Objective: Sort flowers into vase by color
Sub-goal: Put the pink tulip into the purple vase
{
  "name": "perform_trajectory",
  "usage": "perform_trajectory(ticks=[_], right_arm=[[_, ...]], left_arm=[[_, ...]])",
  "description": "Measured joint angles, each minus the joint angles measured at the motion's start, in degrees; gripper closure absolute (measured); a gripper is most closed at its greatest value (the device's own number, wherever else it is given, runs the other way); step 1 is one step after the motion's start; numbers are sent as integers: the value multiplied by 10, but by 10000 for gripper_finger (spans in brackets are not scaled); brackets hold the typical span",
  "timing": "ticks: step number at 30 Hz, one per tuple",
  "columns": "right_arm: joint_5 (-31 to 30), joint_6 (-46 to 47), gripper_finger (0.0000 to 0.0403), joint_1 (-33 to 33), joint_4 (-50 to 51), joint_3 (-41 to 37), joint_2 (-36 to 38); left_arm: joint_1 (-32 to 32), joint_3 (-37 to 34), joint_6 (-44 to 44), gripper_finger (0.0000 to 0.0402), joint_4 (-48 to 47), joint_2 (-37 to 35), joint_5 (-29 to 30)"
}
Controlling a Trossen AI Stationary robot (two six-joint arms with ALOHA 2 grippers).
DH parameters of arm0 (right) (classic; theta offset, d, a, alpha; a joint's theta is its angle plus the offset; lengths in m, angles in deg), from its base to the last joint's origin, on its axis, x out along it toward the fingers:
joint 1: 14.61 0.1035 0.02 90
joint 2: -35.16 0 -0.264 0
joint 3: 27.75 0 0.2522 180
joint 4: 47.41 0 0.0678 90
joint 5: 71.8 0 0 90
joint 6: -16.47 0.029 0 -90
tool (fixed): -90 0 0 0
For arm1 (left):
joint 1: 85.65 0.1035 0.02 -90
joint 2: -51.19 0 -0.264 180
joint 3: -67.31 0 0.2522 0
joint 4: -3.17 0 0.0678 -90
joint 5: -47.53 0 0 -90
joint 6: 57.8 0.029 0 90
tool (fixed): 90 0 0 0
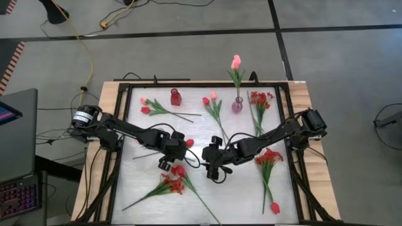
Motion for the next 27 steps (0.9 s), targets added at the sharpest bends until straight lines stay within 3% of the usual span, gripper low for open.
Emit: perform_trajectory(ticks=[27], right_arm=[[-2,0,143,0,-1,0,0]], left_arm=[[3,-26,7,296,37,0,1]])
